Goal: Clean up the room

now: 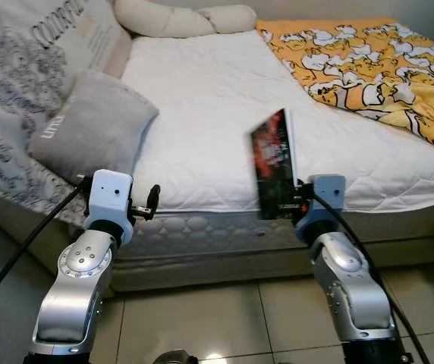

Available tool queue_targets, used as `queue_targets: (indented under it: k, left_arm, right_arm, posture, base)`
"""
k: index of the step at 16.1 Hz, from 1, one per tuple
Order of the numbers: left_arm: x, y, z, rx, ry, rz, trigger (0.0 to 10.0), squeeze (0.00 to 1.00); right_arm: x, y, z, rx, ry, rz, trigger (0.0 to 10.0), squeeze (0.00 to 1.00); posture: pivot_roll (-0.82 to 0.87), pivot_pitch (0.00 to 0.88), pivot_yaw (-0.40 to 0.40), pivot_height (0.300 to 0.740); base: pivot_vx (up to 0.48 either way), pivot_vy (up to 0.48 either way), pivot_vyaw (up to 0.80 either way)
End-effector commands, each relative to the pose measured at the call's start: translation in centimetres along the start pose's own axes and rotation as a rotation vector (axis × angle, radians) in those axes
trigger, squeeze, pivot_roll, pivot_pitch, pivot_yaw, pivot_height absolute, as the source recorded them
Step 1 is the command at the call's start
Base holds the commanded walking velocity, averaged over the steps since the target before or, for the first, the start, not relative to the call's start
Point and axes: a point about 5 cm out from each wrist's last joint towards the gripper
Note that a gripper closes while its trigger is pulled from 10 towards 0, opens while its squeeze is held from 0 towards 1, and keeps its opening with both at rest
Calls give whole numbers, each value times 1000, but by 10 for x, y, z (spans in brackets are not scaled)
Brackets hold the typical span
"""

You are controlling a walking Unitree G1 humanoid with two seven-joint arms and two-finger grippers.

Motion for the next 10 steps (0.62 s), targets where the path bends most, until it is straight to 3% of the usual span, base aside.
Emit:
queue_targets:
  k: [1, 4, 6, 10]
  left_arm:
    - [2, 1, 2, -9, 12, 9, 10000, 671]
    - [3, 1, 3, -6, 13, 6, 10000, 675]
    - [3, -1, 3, 2, 14, 6, 10000, 678]
    - [3, -2, 3, 5, 12, 8, 10000, 678]
  right_arm:
    - [10, 3, 3, -7, 52, -1, 10000, 0]
    - [9, 3, 3, -7, 44, 12, 10000, 0]
    - [9, 1, 4, 18, 42, -28, 10000, 0]
    - [8, 1, 3, 19, 41, -32, 10000, 0]
  posture:
    - [-12, 0, 29, 740]
    - [-12, 0, 29, 740]
    - [-11, 0, 30, 740]
    - [-10, 0, 30, 740]
  base:
    - [0, 0, 0]
    - [0, 0, 0]
    - [0, 0, 0]
    - [0, 0, 700]
Point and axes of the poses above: a point about 5 cm out from each wrist's last joint towards the gripper, its own z axis pointing out of the wrist towards the gripper, its own x axis along the axis of the wrist's last joint, y = z × x, and after that the axes turned 13 degrees about -z, right-handed
